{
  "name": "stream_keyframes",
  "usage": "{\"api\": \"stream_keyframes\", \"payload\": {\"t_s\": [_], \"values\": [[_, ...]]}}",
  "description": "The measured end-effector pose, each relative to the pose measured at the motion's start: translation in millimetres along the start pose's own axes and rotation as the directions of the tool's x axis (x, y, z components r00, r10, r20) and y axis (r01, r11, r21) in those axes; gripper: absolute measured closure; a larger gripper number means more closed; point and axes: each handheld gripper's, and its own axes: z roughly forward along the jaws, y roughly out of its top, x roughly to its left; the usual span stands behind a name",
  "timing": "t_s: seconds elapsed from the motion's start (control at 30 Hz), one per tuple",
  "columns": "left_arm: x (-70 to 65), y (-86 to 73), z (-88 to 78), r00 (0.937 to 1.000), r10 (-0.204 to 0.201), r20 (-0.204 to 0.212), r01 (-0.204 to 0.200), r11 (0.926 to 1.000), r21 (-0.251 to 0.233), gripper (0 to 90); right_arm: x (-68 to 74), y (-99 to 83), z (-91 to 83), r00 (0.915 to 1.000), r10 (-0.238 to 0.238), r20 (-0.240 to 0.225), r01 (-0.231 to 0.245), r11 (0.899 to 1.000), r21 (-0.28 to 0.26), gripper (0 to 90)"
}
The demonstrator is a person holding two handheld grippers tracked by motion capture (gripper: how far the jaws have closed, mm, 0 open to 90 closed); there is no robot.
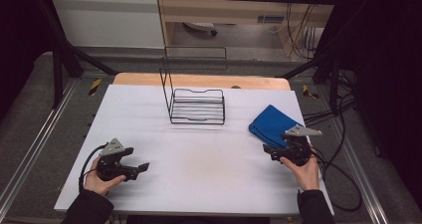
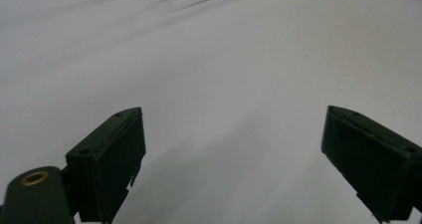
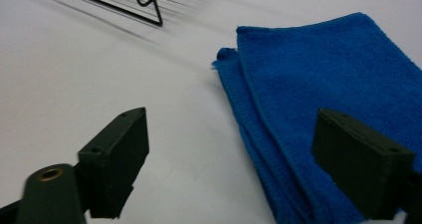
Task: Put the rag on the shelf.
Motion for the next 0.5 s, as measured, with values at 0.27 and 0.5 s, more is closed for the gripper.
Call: {"api": "stream_keyframes", "payload": {"t_s": [0.27, 0.5], "values": [[0.2, 0.0, -0.2, 1.0, -0.001, -0.001, 0.001, 1.0, -0.001, 10.7, -14.0, 7.2, 24.3, 0.9991, -0.037, 0.019, 0.036, 0.997, 0.069, 37.0], [1.2, -0.2, -0.1, 1.0, -0.003, -0.002, 0.003, 1.0, 0.002, 11.2, -22.4, 2.2, 37.5, 0.9963, -0.079, 0.034, 0.074, 0.988, 0.134, 51.8]]}}
